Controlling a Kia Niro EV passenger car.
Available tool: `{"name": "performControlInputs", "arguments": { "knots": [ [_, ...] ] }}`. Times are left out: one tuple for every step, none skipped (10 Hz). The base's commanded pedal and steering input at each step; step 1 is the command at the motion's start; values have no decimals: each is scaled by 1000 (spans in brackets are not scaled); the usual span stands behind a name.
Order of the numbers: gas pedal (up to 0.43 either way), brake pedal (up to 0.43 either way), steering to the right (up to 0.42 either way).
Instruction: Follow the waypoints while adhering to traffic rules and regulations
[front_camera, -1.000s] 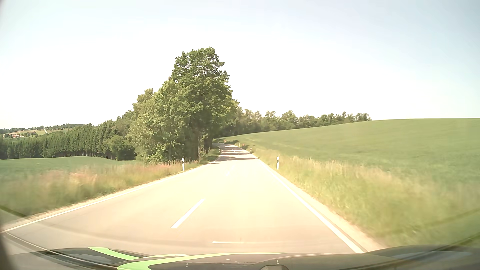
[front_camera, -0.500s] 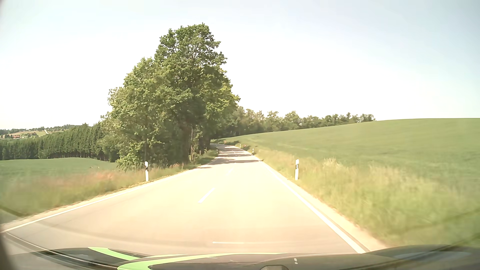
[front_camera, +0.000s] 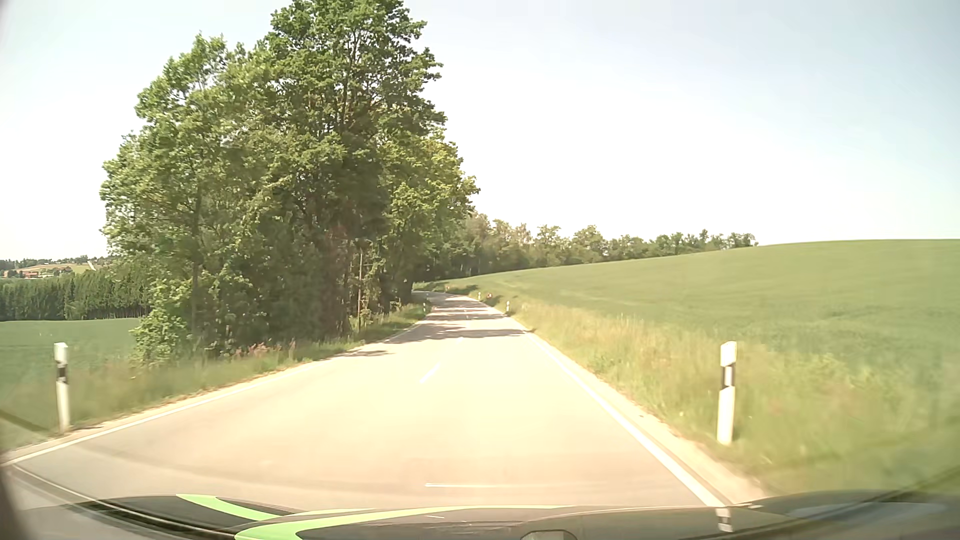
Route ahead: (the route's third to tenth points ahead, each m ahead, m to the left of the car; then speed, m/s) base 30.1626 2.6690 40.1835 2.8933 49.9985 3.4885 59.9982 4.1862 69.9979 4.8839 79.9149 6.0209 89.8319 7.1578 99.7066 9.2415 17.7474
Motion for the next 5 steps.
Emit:
{"name": "performControlInputs", "arguments": {
  "knots": [
    [0,213,-1],
    [0,213,-1],
    [0,207,-1],
    [0,207,-1],
    [0,207,-2]
  ]
}}
